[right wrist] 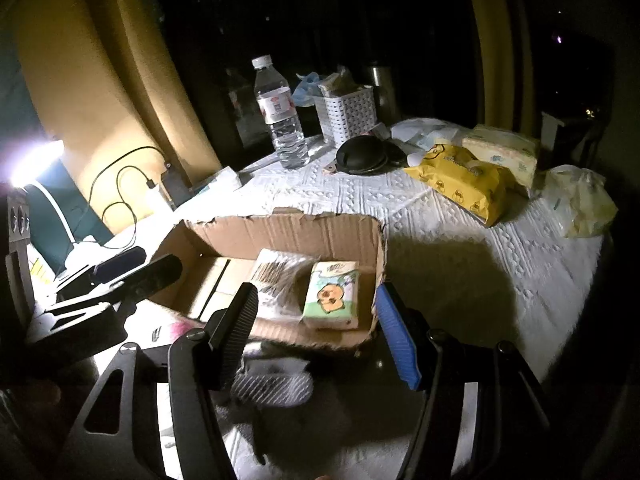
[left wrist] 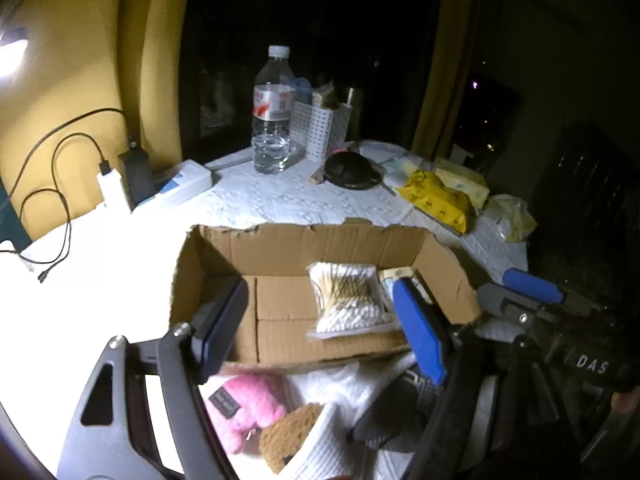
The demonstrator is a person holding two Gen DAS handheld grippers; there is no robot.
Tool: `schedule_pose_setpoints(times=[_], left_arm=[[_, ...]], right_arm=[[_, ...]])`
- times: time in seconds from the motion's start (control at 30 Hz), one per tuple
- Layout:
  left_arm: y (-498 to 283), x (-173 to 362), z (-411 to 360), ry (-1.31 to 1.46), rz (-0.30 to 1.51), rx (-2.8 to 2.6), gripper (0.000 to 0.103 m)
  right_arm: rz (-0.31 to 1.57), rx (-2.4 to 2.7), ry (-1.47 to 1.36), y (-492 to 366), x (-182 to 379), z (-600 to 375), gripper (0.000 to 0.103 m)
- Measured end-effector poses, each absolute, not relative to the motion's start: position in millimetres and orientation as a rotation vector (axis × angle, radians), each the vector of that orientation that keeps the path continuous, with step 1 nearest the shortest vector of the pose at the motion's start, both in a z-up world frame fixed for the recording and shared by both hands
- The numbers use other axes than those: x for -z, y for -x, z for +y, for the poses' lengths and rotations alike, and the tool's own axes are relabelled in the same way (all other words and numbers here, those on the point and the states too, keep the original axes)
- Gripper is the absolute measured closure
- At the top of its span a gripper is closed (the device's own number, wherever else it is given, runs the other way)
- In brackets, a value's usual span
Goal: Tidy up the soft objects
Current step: 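Grasp the grey dotted glove with the right gripper and lift it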
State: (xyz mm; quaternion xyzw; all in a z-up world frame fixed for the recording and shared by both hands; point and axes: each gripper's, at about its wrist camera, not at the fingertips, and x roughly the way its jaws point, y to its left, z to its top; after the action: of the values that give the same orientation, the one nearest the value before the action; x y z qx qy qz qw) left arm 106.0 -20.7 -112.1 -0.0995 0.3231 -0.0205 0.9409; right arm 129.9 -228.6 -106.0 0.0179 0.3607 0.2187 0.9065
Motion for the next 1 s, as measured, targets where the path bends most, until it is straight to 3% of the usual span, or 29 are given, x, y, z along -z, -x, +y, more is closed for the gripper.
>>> schedule_pose_setpoints(times=[1.0], left_arm=[[-57, 153, -2, 0.214, 0.745, 0.041, 0.027]], right_arm=[[0.869, -0.456, 0.044, -89, 166, -183, 0.039]])
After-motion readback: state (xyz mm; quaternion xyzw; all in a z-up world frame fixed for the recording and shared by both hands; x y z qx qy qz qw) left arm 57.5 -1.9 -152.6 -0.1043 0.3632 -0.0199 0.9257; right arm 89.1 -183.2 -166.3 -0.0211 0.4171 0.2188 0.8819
